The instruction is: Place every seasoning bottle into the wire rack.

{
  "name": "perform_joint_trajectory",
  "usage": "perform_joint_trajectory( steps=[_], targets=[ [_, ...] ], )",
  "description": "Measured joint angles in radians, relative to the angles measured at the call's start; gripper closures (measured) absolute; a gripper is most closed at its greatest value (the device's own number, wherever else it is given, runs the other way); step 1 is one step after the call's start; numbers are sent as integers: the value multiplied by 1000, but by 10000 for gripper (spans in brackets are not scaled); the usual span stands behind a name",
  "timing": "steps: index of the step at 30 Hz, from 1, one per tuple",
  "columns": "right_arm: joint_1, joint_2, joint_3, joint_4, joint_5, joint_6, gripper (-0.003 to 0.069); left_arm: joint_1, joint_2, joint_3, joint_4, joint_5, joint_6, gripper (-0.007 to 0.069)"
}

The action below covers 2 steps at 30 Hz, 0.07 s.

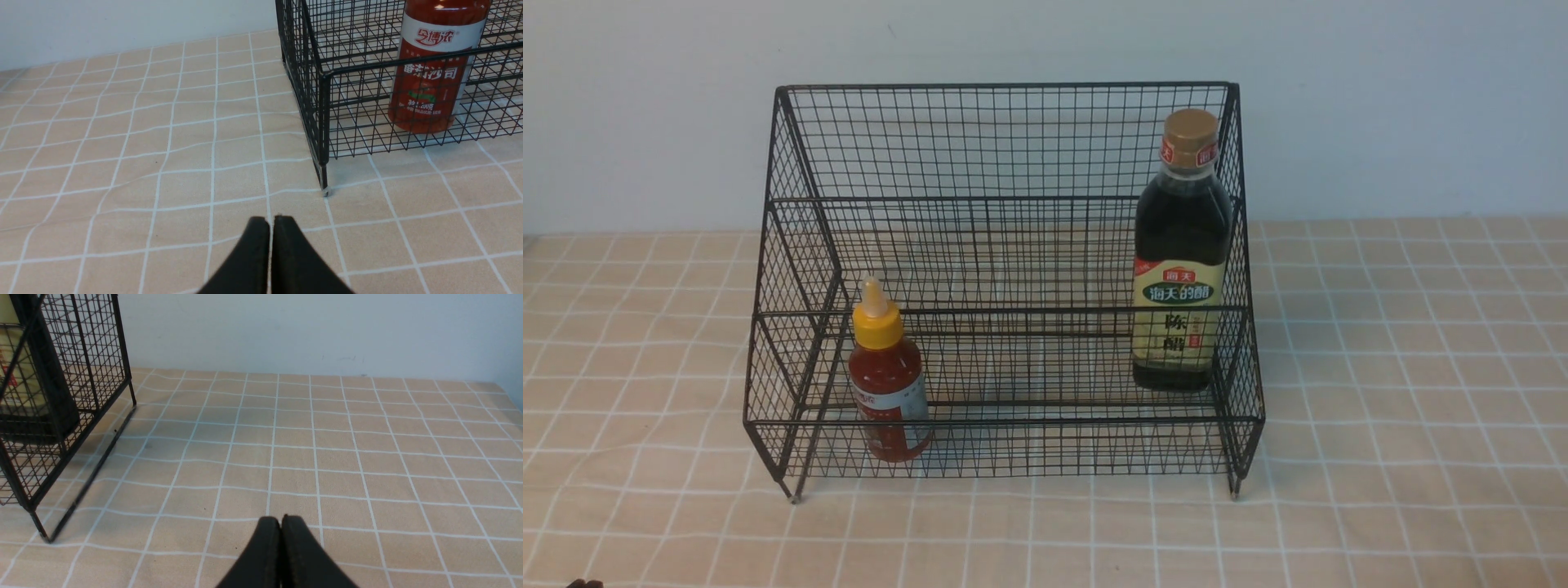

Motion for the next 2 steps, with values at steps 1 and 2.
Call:
perform_joint_trajectory(
  steps=[1, 2],
  targets=[
    [0, 0, 0, 0, 0, 0, 668, 0, 0, 0, 0, 0, 0, 631],
    [0, 0, 0, 0, 0, 0, 668, 0, 0, 0, 0, 0, 0, 631]
  ],
)
